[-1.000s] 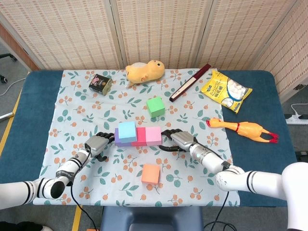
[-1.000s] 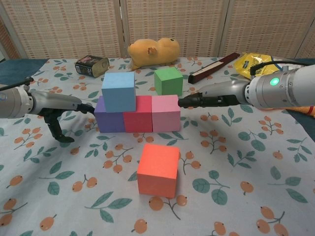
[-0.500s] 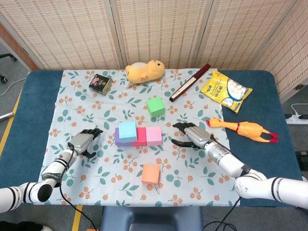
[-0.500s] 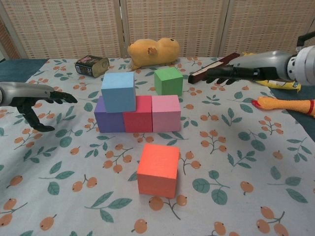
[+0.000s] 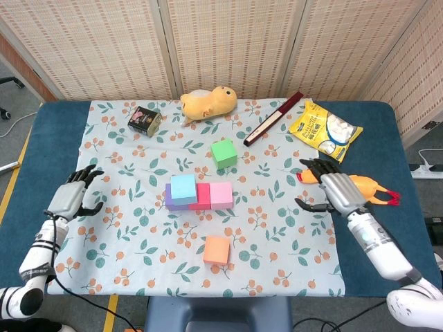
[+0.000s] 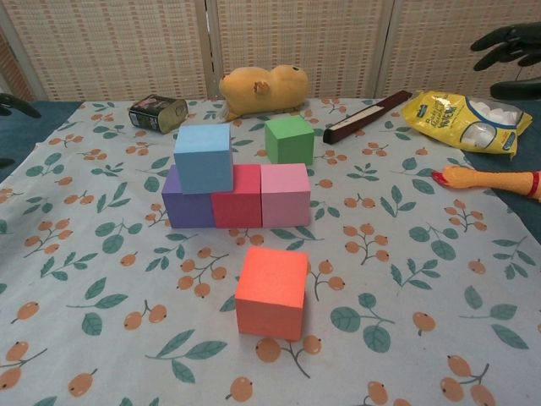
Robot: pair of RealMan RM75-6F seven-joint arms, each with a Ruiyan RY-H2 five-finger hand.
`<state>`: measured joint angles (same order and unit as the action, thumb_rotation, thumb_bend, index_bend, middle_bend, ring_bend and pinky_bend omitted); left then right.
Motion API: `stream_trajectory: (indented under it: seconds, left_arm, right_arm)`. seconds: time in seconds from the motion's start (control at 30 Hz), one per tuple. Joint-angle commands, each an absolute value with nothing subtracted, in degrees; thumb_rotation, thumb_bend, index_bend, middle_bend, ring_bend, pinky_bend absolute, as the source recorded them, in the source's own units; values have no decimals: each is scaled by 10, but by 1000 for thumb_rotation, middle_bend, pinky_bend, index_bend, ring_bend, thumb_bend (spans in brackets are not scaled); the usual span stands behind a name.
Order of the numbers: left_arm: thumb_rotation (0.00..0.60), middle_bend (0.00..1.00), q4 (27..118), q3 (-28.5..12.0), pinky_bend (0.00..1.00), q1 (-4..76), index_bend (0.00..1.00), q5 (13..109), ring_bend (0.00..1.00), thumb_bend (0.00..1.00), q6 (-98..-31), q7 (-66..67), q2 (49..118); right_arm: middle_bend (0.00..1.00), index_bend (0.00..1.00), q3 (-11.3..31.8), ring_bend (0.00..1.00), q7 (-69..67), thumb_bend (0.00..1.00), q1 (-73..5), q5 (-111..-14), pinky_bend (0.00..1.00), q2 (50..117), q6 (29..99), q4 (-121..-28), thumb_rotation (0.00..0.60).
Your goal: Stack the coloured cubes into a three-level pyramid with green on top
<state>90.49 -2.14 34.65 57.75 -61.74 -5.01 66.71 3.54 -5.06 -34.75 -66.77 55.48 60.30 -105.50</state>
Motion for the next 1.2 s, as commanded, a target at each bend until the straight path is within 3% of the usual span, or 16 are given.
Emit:
stream_trajectory:
  seconds: [0.03, 0.17, 0.43, 0.77, 1.2]
  left_arm:
    - [600, 38, 913, -17, 53, 302, 203, 628, 1, 365, -657, -91, 656]
    - [600, 51, 918, -16, 55, 283, 206, 673, 6, 360, -665, -136, 653]
    - [600, 62, 940, -51, 68, 306, 177, 759, 23, 342, -650, -214, 645]
    - [600, 2, 938, -111, 63, 423, 99, 749, 2, 331, -503, -205, 660]
    - [600, 0, 944, -123, 46, 501, 55, 702, 0, 316, -406, -129, 700]
  right_arm:
    - [113, 0, 26, 0, -84, 223, -302, -707, 61, 531, 645, -1064, 299]
    - [116, 0, 24, 0, -110, 222, -272, -739, 61, 520, 676, -1068, 301]
    - [121, 0, 29, 0, -141, 222, -241, -777, 62, 508, 703, -1077, 300]
    - [121, 0, 34, 0, -154, 222, -221, -791, 62, 498, 702, -1081, 301]
    - [121, 0, 39, 0, -172, 222, -212, -796, 62, 505, 682, -1054, 301]
